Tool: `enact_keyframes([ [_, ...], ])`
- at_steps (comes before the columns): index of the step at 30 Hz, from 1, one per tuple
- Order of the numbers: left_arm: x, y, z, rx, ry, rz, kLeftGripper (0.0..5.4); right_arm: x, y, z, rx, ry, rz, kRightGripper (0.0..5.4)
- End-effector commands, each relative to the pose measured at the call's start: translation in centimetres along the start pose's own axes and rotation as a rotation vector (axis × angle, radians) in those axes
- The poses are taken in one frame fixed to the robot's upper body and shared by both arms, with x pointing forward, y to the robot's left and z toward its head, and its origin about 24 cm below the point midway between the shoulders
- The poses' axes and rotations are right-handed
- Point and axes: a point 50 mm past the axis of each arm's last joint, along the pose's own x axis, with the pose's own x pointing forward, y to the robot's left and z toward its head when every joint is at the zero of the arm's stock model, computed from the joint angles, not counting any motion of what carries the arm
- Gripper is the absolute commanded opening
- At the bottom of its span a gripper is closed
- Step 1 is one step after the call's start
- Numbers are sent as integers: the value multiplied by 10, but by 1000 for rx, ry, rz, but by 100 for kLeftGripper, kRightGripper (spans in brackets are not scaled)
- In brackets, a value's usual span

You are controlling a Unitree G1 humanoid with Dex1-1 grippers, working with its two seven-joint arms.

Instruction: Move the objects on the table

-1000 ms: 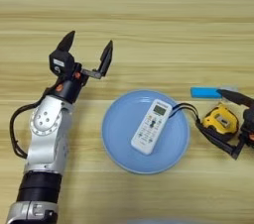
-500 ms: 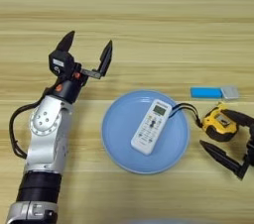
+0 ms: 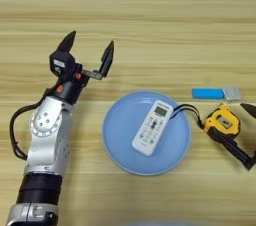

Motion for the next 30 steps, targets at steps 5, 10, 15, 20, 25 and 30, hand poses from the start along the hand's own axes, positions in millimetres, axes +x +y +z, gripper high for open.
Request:
enact_keyframes([
  [5, 1, 0, 2, 2, -13, -7, 540, 2, 0, -8, 8, 103, 22, 536],
  [10, -1, 1, 2, -1, -15, -7, 540, 5, 0, -14, 27, 179, 28, 536],
  [15, -1, 1, 2, -5, -14, -12, 540, 10, 0, -17, 26, 240, 17, 536],
  [20, -2, 1, 1, -6, -14, -17, 540, 14, 1, -19, 26, 275, 21, 507],
  [25, -2, 0, 1, -7, -16, -19, 540, 20, 4, -17, 28, 274, 33, 450],
  [30, -2, 0, 1, -7, -18, -21, 540, 25, 5, -18, 24, 280, 36, 426],
])
